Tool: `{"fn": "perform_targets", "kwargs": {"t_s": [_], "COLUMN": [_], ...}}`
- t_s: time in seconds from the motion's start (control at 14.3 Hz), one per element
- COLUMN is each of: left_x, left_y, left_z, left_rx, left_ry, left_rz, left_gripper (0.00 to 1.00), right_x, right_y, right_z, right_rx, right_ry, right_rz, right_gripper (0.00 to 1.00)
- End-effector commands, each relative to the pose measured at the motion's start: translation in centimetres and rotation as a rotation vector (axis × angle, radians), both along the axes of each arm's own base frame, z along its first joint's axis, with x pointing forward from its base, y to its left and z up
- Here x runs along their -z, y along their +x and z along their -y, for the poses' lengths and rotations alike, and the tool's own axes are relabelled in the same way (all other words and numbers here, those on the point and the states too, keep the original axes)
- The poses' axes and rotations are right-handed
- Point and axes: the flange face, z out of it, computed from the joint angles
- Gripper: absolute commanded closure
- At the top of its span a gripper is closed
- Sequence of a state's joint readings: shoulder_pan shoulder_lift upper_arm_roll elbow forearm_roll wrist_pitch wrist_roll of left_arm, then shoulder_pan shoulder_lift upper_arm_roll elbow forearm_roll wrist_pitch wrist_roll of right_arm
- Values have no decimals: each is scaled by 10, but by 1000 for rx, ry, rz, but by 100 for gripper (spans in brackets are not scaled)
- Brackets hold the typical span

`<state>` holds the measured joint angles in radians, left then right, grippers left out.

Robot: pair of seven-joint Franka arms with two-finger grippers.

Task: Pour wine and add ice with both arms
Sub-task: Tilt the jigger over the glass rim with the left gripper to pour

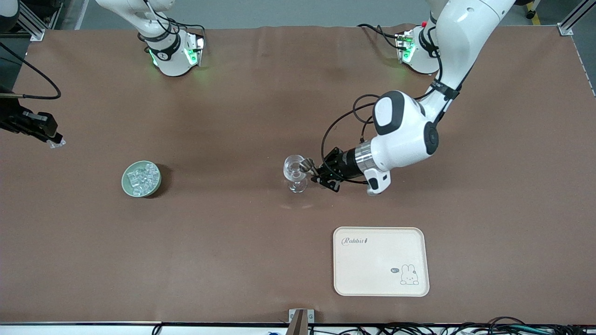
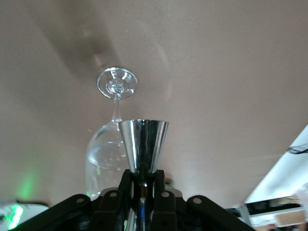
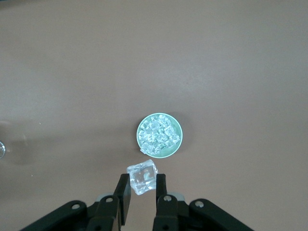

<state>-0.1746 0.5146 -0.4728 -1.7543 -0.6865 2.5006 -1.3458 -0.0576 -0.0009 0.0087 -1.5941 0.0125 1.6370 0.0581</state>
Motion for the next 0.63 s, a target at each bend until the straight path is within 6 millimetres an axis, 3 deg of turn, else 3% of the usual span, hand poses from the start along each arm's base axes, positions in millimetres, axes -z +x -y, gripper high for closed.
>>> {"fn": "perform_targets", "kwargs": {"t_s": [0.0, 0.56], "left_x": [-8, -13], "left_y": [-8, -6], "left_z": [15, 18], "left_rx": [60, 142], "left_ry": [34, 163], "left_rz": [43, 145], "left_gripper": [99, 100], "right_x": [-1, -1], "right_y": [-3, -3], "right_z": [2, 2], "right_rx": [-7, -7], "right_ry": [7, 7], "right_rz": [0, -2], "right_gripper": [99, 99]}}
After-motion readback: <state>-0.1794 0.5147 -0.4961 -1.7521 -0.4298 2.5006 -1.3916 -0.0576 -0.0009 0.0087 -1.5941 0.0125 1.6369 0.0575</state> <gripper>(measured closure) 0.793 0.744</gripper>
